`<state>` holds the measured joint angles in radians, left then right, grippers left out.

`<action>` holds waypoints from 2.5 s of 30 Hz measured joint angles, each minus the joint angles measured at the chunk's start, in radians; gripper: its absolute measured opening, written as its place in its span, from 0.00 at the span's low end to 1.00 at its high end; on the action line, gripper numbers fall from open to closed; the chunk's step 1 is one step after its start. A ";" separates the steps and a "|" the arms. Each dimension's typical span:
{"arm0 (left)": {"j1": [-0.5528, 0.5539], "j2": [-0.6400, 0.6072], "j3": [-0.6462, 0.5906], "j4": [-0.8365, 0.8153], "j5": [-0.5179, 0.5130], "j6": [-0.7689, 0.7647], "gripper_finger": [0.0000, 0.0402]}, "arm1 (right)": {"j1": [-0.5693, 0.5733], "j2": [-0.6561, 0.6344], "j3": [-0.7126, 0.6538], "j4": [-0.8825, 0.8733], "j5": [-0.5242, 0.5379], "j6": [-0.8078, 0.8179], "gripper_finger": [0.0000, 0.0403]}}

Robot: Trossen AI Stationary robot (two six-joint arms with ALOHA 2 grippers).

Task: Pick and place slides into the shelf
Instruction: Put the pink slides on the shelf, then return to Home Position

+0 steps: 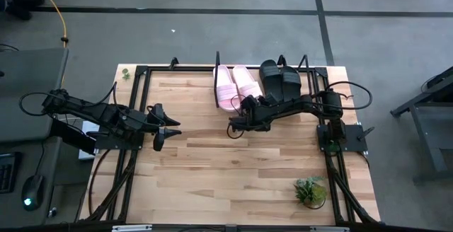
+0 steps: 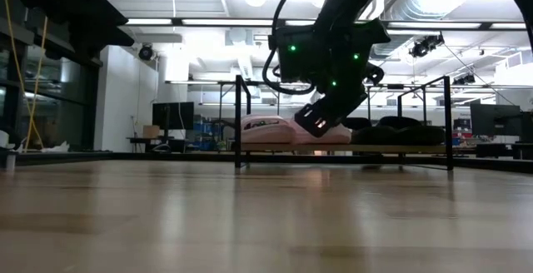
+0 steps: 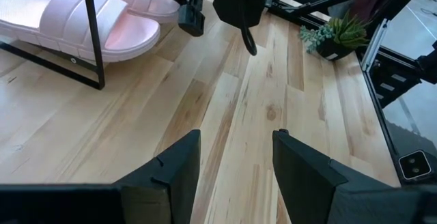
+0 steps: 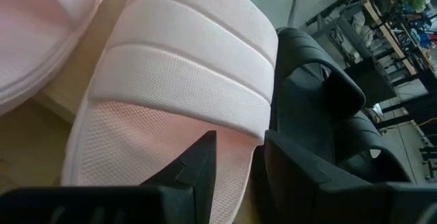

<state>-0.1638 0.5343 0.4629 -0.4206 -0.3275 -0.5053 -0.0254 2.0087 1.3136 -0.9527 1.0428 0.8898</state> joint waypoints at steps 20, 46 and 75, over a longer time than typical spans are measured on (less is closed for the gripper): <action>0.000 0.000 0.000 0.000 0.000 0.000 0.42 | 0.000 -0.010 0.107 -0.084 -0.100 -0.109 0.28; 0.000 0.000 0.000 -0.001 0.000 0.000 0.42 | -0.024 -0.086 0.107 -0.124 -0.262 -0.248 0.28; -0.001 0.000 0.000 0.096 -0.011 0.114 0.42 | 0.184 -0.237 0.107 0.304 -0.716 -0.712 0.28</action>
<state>-0.1646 0.5345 0.4629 -0.3246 -0.3381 -0.3910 0.1586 1.7720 1.4204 -0.6491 0.3263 0.1773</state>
